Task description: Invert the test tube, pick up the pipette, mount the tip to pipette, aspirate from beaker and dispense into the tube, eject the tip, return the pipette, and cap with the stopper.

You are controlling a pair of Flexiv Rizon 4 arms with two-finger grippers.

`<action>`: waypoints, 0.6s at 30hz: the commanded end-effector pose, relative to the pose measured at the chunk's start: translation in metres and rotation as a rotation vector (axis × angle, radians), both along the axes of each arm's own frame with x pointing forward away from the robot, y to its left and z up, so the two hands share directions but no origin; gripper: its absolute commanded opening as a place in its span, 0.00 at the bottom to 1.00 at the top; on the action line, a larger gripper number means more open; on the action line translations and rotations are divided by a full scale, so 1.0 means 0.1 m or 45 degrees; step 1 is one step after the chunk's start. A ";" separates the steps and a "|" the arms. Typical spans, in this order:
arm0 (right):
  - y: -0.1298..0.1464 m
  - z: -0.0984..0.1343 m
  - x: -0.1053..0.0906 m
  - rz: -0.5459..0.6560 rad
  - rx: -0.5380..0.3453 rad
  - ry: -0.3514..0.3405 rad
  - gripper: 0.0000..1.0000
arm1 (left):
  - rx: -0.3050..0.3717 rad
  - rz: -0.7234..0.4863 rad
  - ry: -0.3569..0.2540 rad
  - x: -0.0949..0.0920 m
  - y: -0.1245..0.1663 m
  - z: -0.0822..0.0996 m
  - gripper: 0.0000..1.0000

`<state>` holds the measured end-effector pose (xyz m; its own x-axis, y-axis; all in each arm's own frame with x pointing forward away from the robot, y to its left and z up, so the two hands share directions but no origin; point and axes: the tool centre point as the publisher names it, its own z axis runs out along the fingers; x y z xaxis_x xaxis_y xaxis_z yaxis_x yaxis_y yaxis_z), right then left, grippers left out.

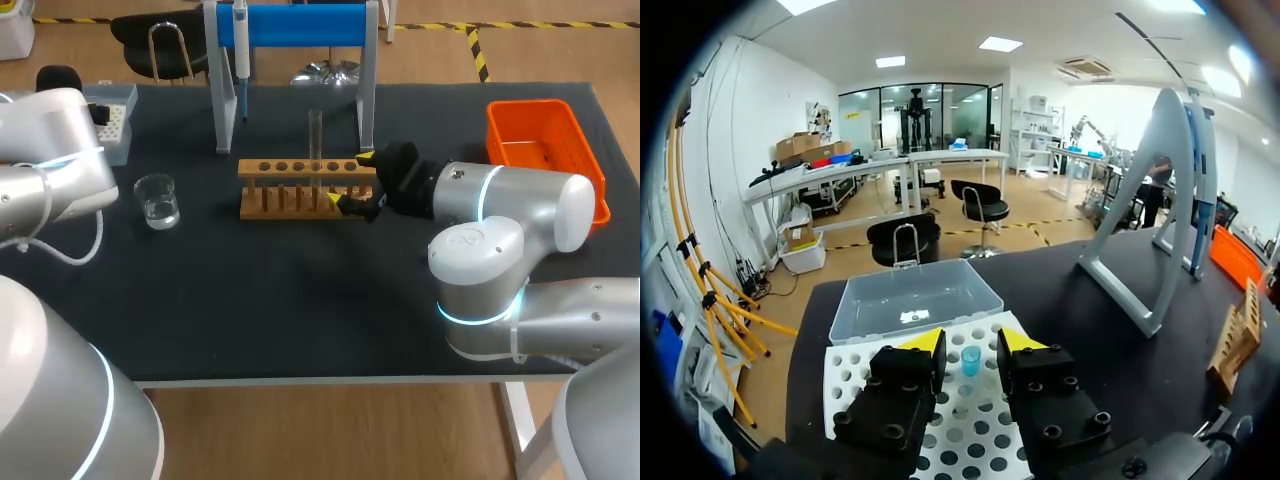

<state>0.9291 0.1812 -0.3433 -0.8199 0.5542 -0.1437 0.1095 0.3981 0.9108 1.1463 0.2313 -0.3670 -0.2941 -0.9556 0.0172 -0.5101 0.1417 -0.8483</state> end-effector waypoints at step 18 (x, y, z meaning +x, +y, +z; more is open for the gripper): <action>-0.01 0.01 0.00 0.002 -0.004 0.005 1.00 | 0.001 -0.001 0.010 -0.02 0.01 -0.02 0.27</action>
<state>0.9291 0.1812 -0.3433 -0.8199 0.5542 -0.1437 0.1095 0.3981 0.9108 1.1447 0.2323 -0.3681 -0.2924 -0.9561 0.0169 -0.5136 0.1422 -0.8462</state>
